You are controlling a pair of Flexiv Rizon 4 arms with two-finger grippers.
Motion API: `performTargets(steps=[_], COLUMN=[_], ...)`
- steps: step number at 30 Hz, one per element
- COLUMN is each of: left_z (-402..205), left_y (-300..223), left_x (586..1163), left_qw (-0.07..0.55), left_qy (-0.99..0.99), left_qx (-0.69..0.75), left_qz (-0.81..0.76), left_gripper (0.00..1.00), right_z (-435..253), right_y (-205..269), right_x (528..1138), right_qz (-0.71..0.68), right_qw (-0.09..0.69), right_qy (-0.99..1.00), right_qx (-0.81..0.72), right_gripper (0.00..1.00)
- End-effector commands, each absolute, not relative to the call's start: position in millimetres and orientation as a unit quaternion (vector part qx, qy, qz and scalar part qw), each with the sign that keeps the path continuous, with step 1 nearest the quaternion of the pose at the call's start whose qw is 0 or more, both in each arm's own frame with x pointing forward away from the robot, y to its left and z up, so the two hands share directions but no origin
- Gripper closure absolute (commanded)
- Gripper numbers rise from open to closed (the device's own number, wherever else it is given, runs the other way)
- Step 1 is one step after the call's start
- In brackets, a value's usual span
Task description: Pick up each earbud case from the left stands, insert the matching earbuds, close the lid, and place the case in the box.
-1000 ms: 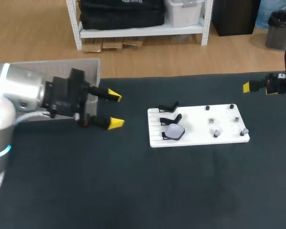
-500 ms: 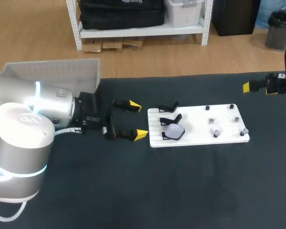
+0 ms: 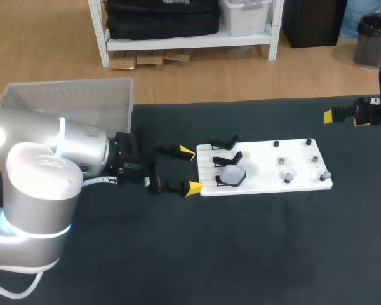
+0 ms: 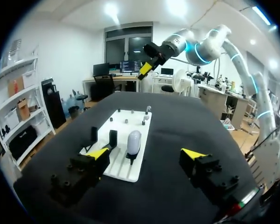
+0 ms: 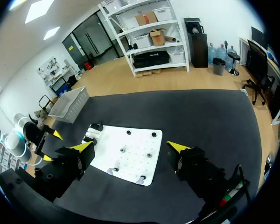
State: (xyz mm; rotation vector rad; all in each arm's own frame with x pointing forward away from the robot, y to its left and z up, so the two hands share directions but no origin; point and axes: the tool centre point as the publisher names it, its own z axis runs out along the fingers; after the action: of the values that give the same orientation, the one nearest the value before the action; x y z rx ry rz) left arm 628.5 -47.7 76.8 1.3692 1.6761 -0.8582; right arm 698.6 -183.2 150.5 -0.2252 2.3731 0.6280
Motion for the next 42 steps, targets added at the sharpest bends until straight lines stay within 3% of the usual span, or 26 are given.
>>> performTargets(steps=[1, 18, 21, 22, 23, 24, 28, 42], left_z=[64.5, 34.7, 33.6, 33.7, 33.7, 33.6, 29.5, 20.1], left_y=[-65.5, -90.3, -93.7, -94.9, -96.2, -97.5, -101.4, -115.5], left_x=[643.5, 661.3, 661.8, 661.5, 661.1, 660.9, 662.1, 668.0], left_qw=[0.374, 0.355, 0.358, 0.359, 0.36, 0.36, 0.359, 0.353], left_qy=[0.667, 0.655, 0.654, 0.653, 0.653, 0.652, 0.652, 0.644], left_qx=[0.549, 0.583, 0.582, 0.58, 0.58, 0.581, 0.58, 0.58], left_qz=[-0.338, -0.323, -0.325, -0.327, -0.328, -0.327, -0.331, -0.352], left_gripper=[0.0, 0.03, 0.13, 0.19, 0.35, 0.4, 0.29, 0.42], right_z=[150.0, 150.0, 150.0, 150.0, 150.0, 150.0, 150.0, 150.0], right_y=[-184.2, -184.2, -184.2, -184.2, -184.2, -184.2, -184.2, -184.2], right_x=[699.3, 699.3, 699.3, 699.3, 699.3, 699.3, 699.3, 699.3], right_qz=[0.242, 0.242, 0.242, 0.242, 0.242, 0.242, 0.242, 0.242], right_qw=[0.331, 0.331, 0.331, 0.331, 0.331, 0.331, 0.331, 0.331], right_qy=[0.908, 0.908, 0.908, 0.908, 0.908, 0.908, 0.908, 0.908], right_qx=[-0.088, -0.088, -0.088, -0.088, -0.088, -0.088, -0.088, -0.088], right_gripper=[0.0, 0.0, 0.0, 0.0, 0.0, 0.0, 0.0, 0.0])
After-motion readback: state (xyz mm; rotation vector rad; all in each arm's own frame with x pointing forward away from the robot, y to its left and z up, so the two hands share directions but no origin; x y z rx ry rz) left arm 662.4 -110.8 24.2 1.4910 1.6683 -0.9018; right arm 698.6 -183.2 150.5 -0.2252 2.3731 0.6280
